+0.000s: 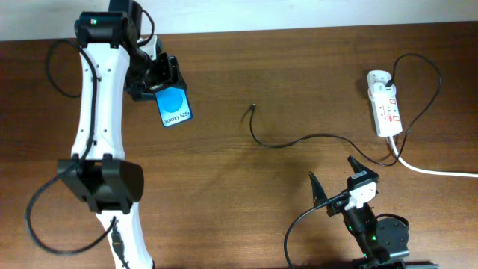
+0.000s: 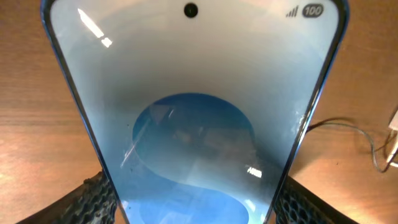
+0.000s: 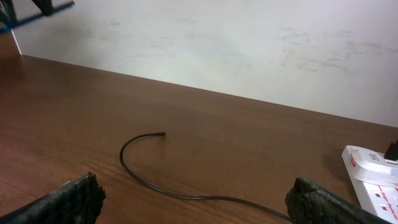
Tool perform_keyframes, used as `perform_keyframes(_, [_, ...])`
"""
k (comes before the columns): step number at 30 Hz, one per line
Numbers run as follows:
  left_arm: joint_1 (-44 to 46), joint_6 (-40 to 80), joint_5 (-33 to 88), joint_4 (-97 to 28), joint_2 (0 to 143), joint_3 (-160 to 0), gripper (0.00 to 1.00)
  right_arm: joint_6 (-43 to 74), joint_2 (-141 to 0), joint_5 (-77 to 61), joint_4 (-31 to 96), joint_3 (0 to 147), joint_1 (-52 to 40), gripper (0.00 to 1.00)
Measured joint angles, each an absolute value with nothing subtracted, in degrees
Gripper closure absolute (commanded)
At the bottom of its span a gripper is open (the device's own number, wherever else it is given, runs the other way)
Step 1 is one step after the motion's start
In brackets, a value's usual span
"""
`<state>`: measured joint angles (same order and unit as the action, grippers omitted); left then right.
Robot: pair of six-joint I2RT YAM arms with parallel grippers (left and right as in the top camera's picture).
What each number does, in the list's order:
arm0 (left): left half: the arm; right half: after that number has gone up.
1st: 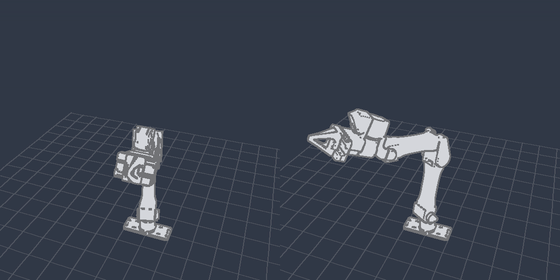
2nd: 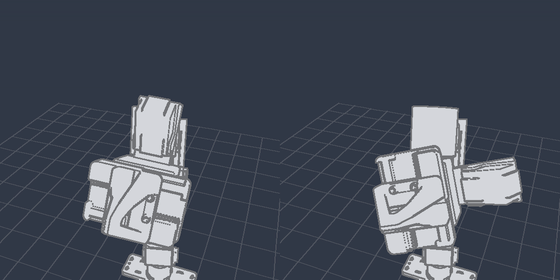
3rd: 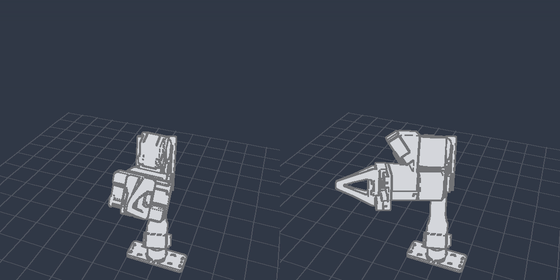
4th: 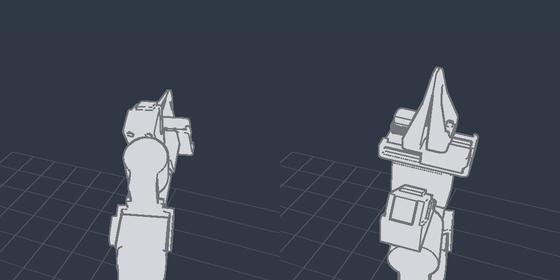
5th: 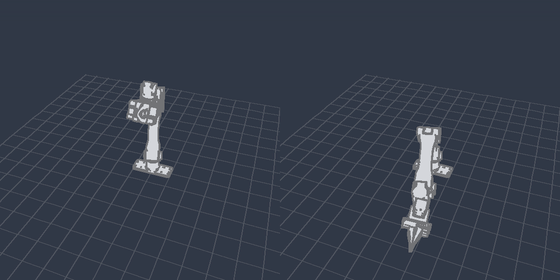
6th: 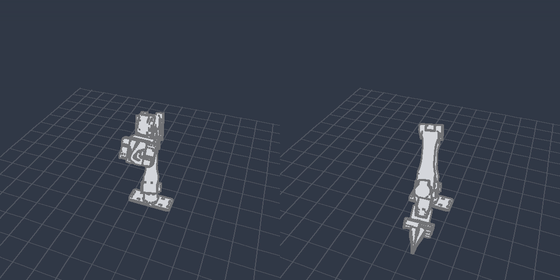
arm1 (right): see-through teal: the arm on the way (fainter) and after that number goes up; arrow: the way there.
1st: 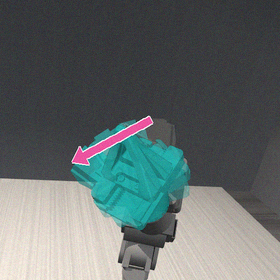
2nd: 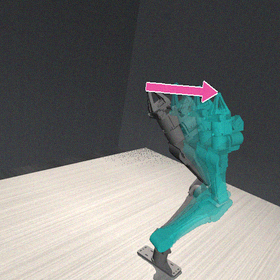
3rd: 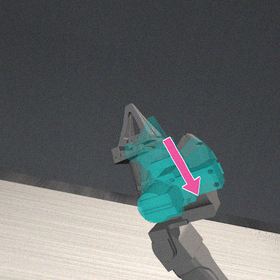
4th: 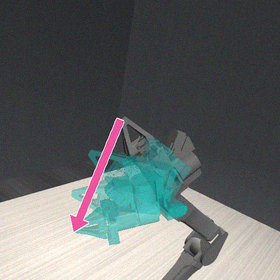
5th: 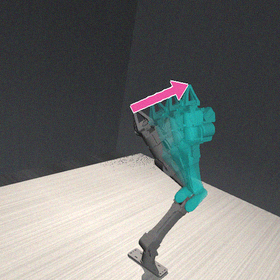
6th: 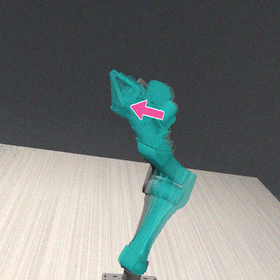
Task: Plug charger to phone and switch on socket
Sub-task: 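Lift the phone with the left gripper and turn it upright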
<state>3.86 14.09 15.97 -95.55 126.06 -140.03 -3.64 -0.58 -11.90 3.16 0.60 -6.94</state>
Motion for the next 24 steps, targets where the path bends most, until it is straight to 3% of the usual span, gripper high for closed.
perform_keyframes(5, [9.5, 17.34, 8.27, -96.57, 121.38, -140.46, 0.57, -3.62, -0.58, -11.9, 3.18, 0.6, -6.94, 0.02])
perform_keyframes(7, [10.48, 23.83, 7.6, -95.57, 121.4, -140.11, 0.59, -3.6, -0.58, -11.9, 3.18, 0.6, -6.94, 0.02])
perform_keyframes(9, [10.5, 27.7, 9.17, -95.55, 121.4, -139.22, 0.64, -3.6, -0.58, -11.9, 3.18, 0.6, -6.94, 0.02])
perform_keyframes(11, [10.48, 30.2, 14.2, -95.55, 121.4, -138.93, 0.61, -3.64, -0.58, -11.9, 3.18, 0.6, -6.94, 0.02])
perform_keyframes(12, [10.5, 30.76, 16.38, -95.61, 121.4, -138.91, 0.71, -3.57, -0.58, -11.9, 3.16, 0.6, -6.94, 0.02])
perform_keyframes(15, [10.48, 31.18, 21.54, -96.77, 121.4, -138.89, 0.81, -3.62, -0.58, -11.9, 3.18, 0.6, -6.94, 0.02])
perform_keyframes(21, [10.5, 31.44, 23.18, -96.77, 121.4, -138.89, 0.77, -3.62, -0.58, -11.9, 3.18, 0.6, -6.94, 0.02])
perform_keyframes(24, [10.5, 38.94, 23.4, -96.23, 121.4, -138.85, 0.79, -3.57, -0.58, -11.9, 3.18, 0.6, -6.94, 0.02])
